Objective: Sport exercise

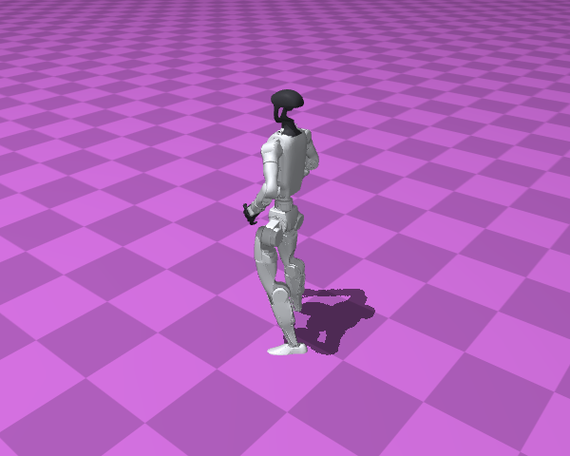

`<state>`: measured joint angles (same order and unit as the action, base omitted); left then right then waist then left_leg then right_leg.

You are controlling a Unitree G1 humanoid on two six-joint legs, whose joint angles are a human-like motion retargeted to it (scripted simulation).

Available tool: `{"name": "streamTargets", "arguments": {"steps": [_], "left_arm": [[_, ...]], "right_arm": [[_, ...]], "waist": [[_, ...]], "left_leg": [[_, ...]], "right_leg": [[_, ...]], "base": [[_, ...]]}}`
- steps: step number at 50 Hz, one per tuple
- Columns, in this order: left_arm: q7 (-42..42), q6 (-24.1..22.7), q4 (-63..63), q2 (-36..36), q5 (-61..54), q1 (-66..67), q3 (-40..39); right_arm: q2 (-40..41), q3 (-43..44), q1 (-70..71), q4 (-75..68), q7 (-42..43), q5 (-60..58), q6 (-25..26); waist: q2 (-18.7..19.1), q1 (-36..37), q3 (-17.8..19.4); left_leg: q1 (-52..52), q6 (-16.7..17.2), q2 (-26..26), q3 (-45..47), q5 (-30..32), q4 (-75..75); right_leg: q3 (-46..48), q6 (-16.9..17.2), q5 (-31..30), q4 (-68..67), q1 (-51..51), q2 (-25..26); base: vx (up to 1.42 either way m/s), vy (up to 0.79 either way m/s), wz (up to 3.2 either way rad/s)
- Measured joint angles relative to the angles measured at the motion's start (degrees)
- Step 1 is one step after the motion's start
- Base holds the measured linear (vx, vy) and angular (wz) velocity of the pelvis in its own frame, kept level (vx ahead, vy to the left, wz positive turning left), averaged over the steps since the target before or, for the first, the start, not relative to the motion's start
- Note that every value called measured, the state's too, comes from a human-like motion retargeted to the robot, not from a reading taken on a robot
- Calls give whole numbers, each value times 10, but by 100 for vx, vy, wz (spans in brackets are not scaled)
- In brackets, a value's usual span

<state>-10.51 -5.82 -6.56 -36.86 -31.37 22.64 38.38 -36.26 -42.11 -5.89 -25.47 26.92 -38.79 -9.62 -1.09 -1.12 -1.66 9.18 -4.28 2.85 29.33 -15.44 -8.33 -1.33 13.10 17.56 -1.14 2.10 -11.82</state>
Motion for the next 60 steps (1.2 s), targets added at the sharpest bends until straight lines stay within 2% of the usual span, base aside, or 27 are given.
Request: {"name": "streamTargets", "arguments": {"steps": [10,18,40,60], "left_arm": [[17,1,26,-26,-47,4,-6],[33,-1,35,-43,-43,4,2],[26,13,35,-73,-47,-35,62],[35,24,-15,-67,-51,-48,48]], "right_arm": [[-78,8,-43,162,33,24,-37],[-109,3,-42,223,40,34,-49],[-122,-63,44,246,11,107,-66],[-130,-88,-20,249,-2,173,-82]], "waist": [[-1,-15,15],[-5,-19,26],[-10,-12,68],[3,-4,149]], "left_leg": [[6,-8,11,7,5,-28],[10,-16,22,10,8,-61],[12,-33,56,15,15,-170],[-16,-32,131,-5,60,-333]], "right_leg": [[-15,8,-26,31,-13,14],[-27,11,-33,33,-16,26],[-55,19,-54,34,-23,63],[-80,19,-98,23,-21,137]], "base": [[-4,-4,-37],[-4,-4,-36],[-4,-4,-38],[-8,-7,-51]]}}
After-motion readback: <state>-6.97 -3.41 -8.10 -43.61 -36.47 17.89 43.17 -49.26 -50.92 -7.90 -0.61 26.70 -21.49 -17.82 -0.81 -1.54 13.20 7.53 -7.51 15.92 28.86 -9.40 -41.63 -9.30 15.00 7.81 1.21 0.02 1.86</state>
